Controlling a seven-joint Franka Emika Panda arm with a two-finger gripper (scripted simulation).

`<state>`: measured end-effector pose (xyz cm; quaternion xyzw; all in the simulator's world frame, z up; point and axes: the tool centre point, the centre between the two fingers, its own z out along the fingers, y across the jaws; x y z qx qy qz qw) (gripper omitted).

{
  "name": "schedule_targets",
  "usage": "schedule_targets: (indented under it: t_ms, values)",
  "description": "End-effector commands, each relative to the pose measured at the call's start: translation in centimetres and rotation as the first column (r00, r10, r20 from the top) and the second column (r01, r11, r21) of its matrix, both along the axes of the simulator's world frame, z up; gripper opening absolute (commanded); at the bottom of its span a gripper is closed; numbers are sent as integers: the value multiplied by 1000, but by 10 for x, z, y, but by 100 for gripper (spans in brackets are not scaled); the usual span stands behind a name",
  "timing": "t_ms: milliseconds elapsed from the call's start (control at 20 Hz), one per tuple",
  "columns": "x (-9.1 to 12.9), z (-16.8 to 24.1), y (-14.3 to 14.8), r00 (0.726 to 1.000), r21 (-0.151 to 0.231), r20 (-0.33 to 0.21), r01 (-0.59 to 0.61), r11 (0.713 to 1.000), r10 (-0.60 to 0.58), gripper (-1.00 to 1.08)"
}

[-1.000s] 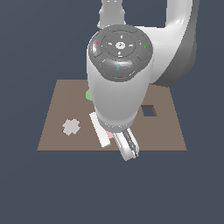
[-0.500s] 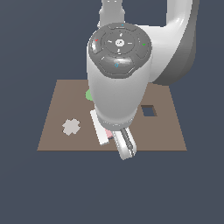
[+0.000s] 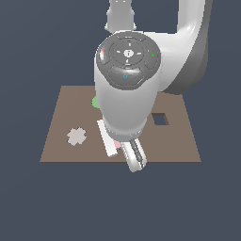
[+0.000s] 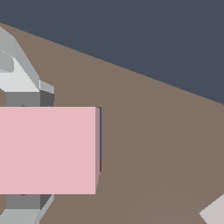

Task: Insert a designated object into the corresponding slot on a board.

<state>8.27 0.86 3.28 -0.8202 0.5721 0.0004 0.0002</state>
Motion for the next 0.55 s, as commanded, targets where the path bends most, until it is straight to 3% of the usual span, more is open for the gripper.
schedule_targets:
  t_ms: [0,50,500]
  values:
    - [0,-3,0,1000,0,1,0,1000,0,-100]
    - [0,-3,0,1000,0,1,0,1000,0,100]
    - [0,-3,0,1000,0,1,0,1000,0,100]
